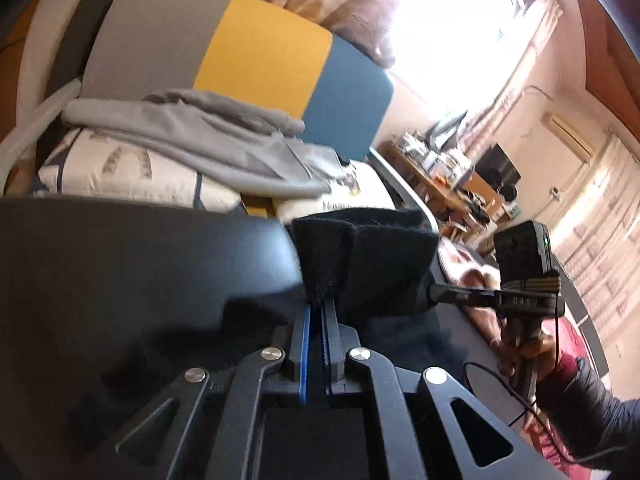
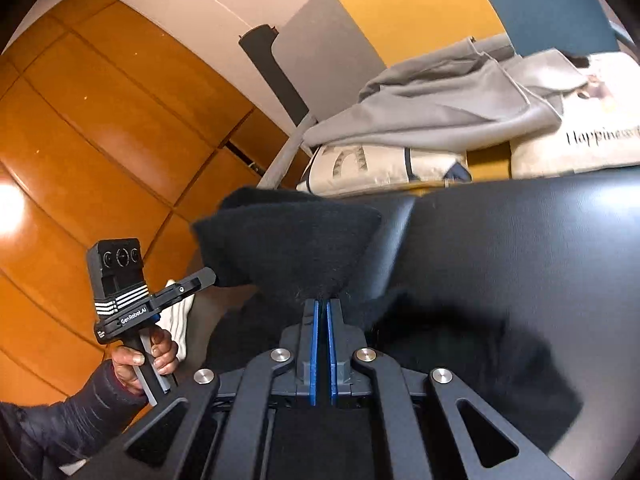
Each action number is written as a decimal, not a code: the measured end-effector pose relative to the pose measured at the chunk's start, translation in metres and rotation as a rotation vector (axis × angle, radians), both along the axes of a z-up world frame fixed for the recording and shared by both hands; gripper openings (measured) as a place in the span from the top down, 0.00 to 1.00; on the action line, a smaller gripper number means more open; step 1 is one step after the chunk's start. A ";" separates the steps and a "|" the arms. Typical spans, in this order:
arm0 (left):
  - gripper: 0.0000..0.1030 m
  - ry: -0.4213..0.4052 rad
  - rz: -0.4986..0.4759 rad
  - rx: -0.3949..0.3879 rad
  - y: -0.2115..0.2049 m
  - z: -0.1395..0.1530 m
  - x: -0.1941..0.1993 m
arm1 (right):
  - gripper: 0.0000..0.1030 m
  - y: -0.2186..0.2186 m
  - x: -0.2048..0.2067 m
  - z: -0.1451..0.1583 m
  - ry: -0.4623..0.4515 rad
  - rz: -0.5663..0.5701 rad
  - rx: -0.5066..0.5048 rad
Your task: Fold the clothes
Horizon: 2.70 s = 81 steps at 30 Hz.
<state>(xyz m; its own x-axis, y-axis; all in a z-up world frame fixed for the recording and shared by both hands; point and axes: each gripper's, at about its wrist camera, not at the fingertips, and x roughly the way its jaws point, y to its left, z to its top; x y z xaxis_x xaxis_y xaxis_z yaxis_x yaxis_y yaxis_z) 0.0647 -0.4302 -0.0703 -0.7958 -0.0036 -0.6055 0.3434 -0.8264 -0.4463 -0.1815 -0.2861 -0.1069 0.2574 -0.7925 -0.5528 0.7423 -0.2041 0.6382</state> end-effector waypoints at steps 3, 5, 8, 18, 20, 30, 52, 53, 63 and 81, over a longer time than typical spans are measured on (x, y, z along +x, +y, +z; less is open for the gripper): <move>0.97 -0.047 -0.012 -0.023 0.023 -0.017 0.007 | 0.96 0.021 0.016 -0.013 -0.009 -0.011 0.027; 0.97 -0.081 -0.027 -0.049 0.038 -0.029 0.010 | 0.96 0.032 0.024 -0.023 -0.015 -0.017 0.044; 0.97 -0.108 -0.037 -0.093 0.057 -0.041 0.018 | 0.96 0.045 0.036 -0.038 -0.011 -0.027 0.073; 0.89 -0.111 0.031 -0.066 0.074 -0.050 0.079 | 0.76 0.104 0.052 -0.054 -0.012 -0.091 0.115; 0.85 -0.068 0.079 0.046 0.059 -0.048 0.091 | 0.71 0.116 0.050 -0.045 0.014 -0.121 0.111; 0.65 -0.084 0.096 0.289 0.040 -0.059 0.061 | 0.29 0.080 0.066 -0.033 0.018 -0.149 0.113; 0.89 -0.220 0.183 0.141 0.040 -0.058 0.072 | 0.96 0.088 0.082 -0.052 0.182 -0.193 0.250; 0.85 -0.214 0.196 0.121 0.041 -0.052 0.074 | 0.96 0.089 0.082 -0.052 0.178 -0.190 0.245; 0.76 -0.130 0.092 -0.185 0.076 -0.007 0.027 | 0.57 0.071 0.099 0.001 0.380 -0.190 0.118; 0.71 -0.164 0.023 -0.234 0.055 -0.065 -0.016 | 0.43 0.013 0.101 -0.050 0.566 -0.191 0.271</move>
